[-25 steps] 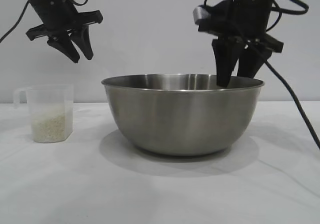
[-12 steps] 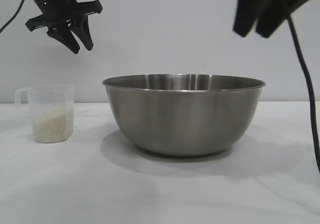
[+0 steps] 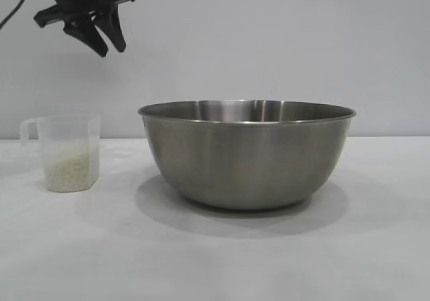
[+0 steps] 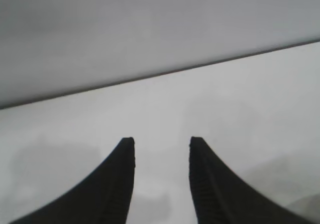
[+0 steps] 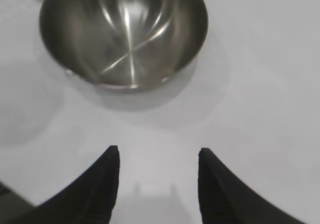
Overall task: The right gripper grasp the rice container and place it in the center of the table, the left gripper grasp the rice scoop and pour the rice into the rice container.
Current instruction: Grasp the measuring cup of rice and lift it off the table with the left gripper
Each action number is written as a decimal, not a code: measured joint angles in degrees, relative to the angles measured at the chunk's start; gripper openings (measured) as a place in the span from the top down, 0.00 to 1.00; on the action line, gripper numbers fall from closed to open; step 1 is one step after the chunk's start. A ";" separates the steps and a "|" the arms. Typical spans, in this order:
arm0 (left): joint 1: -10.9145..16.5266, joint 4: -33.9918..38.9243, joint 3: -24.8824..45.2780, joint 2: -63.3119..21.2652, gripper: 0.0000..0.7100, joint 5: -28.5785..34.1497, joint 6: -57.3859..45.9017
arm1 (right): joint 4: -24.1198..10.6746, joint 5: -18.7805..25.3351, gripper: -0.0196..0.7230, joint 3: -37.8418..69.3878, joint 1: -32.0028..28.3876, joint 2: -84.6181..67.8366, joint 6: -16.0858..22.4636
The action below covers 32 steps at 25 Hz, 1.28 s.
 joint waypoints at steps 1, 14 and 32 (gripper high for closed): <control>-0.25 -1.36 3.27 -1.68 0.68 -1.89 1.83 | 0.00 0.41 0.56 0.00 0.00 -0.63 0.00; -5.92 -16.97 42.18 -21.86 0.68 -30.40 26.04 | 0.57 3.52 0.56 6.45 0.00 -19.25 0.51; -11.26 27.40 76.54 -29.21 0.75 -64.34 -34.63 | -0.03 4.53 0.63 6.95 0.00 -21.53 0.78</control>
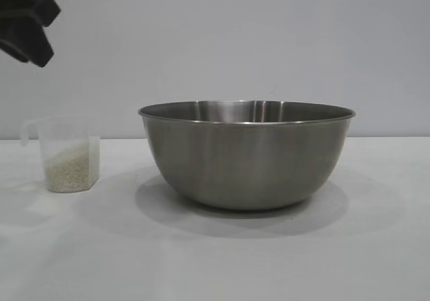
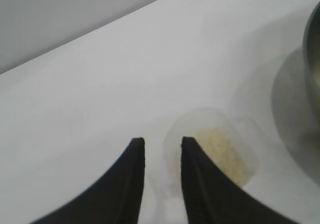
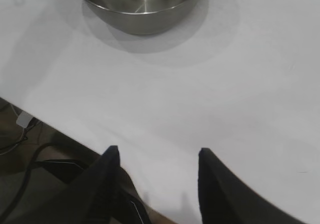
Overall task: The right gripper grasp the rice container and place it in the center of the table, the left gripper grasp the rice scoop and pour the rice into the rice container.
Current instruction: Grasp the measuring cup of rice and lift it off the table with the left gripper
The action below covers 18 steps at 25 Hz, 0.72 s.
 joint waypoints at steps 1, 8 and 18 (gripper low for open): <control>0.00 1.41 2.20 0.60 0.75 -3.71 -1.22 | 0.00 0.00 0.65 0.00 0.00 0.00 0.00; 0.00 -1.62 8.50 12.74 0.75 -23.95 -1.58 | 0.00 0.00 0.64 0.00 0.00 0.00 0.00; 0.00 -6.50 6.97 31.86 0.75 -28.50 -0.65 | 0.00 0.00 0.64 0.00 0.00 0.00 0.00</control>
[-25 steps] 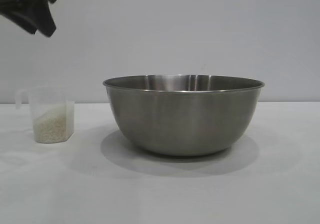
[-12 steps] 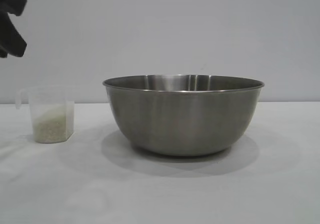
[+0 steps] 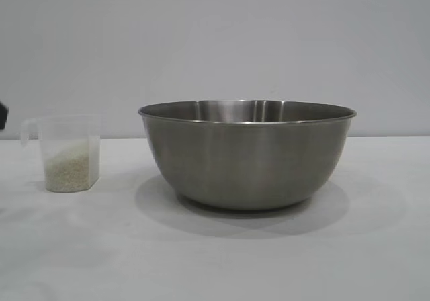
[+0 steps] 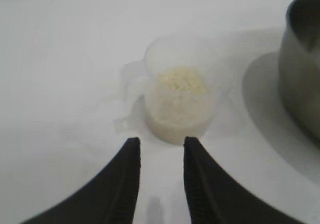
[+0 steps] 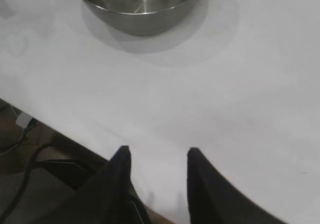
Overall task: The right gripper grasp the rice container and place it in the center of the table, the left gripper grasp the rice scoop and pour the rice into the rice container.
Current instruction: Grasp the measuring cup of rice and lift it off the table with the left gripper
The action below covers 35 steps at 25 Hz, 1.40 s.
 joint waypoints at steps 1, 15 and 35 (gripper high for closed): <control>0.00 -0.27 -0.22 0.27 0.75 -0.65 0.08 | 0.00 0.00 0.64 0.00 0.00 0.00 0.00; 0.00 -4.31 -6.21 1.01 0.75 -1.04 4.57 | 0.00 0.00 0.64 0.00 0.00 0.00 0.00; 0.00 -9.31 -16.60 5.96 0.75 -0.94 6.22 | 0.00 0.00 0.64 0.00 0.00 0.00 0.13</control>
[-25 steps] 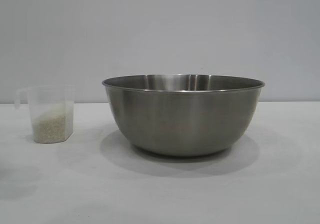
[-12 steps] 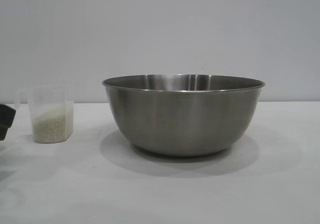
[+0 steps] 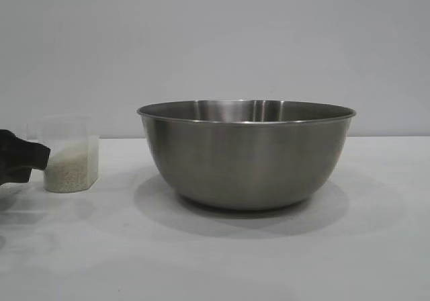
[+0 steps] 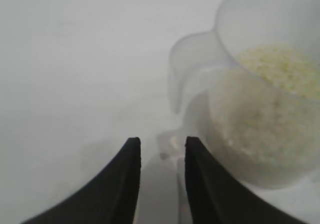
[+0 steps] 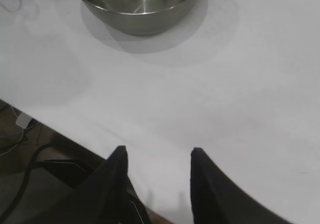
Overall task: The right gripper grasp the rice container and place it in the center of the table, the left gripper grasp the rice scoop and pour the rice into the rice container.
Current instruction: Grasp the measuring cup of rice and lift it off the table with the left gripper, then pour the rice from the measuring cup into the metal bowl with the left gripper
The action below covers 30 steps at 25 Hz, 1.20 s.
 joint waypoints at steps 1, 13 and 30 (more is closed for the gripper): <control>0.00 0.00 -0.30 0.05 0.75 0.00 0.00 | 0.00 0.00 0.64 0.00 0.00 0.00 0.00; 0.00 1.41 -3.73 -0.28 1.00 0.10 0.77 | 0.00 0.00 0.64 0.00 0.00 0.00 0.00; 0.00 25.38 -13.60 -14.82 1.00 2.28 26.09 | 0.00 0.00 0.64 0.00 0.00 0.00 0.00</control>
